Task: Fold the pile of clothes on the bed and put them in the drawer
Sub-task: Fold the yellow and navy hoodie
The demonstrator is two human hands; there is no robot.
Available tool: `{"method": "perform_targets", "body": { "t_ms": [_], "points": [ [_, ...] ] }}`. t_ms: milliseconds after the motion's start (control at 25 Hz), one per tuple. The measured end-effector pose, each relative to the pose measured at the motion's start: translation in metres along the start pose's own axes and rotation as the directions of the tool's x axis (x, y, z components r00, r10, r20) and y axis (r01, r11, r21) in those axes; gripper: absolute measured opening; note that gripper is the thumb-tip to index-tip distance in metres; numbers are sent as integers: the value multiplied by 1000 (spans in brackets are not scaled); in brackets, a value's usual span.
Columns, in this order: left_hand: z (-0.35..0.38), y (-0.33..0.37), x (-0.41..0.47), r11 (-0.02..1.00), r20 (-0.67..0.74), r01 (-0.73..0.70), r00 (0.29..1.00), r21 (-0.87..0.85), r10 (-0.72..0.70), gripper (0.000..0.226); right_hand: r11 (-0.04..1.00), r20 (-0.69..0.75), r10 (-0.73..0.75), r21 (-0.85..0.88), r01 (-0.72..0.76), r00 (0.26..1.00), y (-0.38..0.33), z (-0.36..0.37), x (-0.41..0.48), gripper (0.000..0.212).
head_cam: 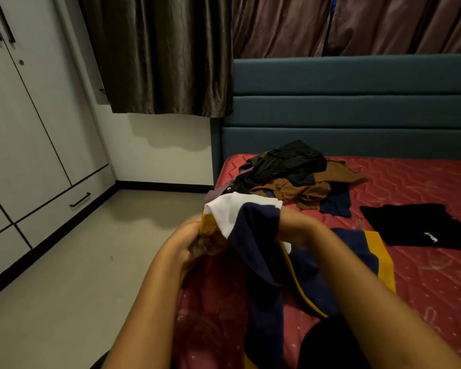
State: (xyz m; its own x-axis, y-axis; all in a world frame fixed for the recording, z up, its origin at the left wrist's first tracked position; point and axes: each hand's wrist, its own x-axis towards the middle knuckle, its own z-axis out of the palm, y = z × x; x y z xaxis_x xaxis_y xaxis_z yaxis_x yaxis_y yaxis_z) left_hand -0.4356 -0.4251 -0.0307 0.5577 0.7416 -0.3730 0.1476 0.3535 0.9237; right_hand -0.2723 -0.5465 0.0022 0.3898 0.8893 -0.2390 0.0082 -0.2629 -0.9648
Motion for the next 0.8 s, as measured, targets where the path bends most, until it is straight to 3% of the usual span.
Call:
{"method": "perform_targets", "body": {
  "t_ms": [120, 200, 280, 360, 400, 440, 480, 520, 560, 640, 680, 720, 800],
  "points": [
    [-11, 8, 20, 995, -46, 40, 998, 93, -36, 24, 983, -96, 63, 180, -45, 993, -35, -11, 10, 26],
    [-18, 18, 43, 998, -21, 48, 999, 44, -47, 38, 965, -315, 5, 249, 78, 949, -46, -40, 37, 38],
    [-15, 28, 71, 997, 3, 6, 1000, 77, -6, 43, 815, -410, 5, 530, 234, 912, -35, -68, 74, 45],
    [-2, 25, 99, 969, 20, -95, 996, 230, 93, 58, 939, -641, -29, 246, 242, 767, 24, -96, 114, 40],
    [5, 14, 117, 935, 41, -144, 990, 323, 138, 77, 988, -682, -48, 75, 134, 729, 56, -100, 124, 35],
    [11, -3, 135, 880, 86, -176, 984, 440, 153, 91, 994, -638, -81, -105, 18, 766, 88, -94, 132, 30],
    [19, -22, 148, 791, 145, -204, 979, 577, 146, 90, 953, -532, -111, -297, -62, 840, 120, -81, 134, 25],
    [28, -42, 154, 660, 189, -242, 970, 711, 152, 83, 874, -350, -47, -468, -131, 935, 147, -64, 131, 24],
    [36, -65, 161, 501, 238, -290, 957, 815, 165, 77, 775, -202, 70, -605, -180, 977, 172, -47, 126, 38],
    [58, -100, 163, 221, 383, -405, 913, 887, 139, 67, 495, -114, 238, -840, -221, 965, 209, -24, 119, 68],
    [65, -116, 164, 116, 435, -444, 896, 889, 91, 64, 379, -146, 219, -899, -221, 965, 218, -17, 117, 67],
    [71, -127, 163, 37, 462, -463, 886, 885, 37, 64, 341, -183, 158, -912, -227, 970, 219, -15, 118, 55],
    [77, -139, 164, -49, 471, -471, 882, 881, -11, 66, 443, -204, 52, -873, -206, 977, 213, -18, 121, 26]
  ]
}}
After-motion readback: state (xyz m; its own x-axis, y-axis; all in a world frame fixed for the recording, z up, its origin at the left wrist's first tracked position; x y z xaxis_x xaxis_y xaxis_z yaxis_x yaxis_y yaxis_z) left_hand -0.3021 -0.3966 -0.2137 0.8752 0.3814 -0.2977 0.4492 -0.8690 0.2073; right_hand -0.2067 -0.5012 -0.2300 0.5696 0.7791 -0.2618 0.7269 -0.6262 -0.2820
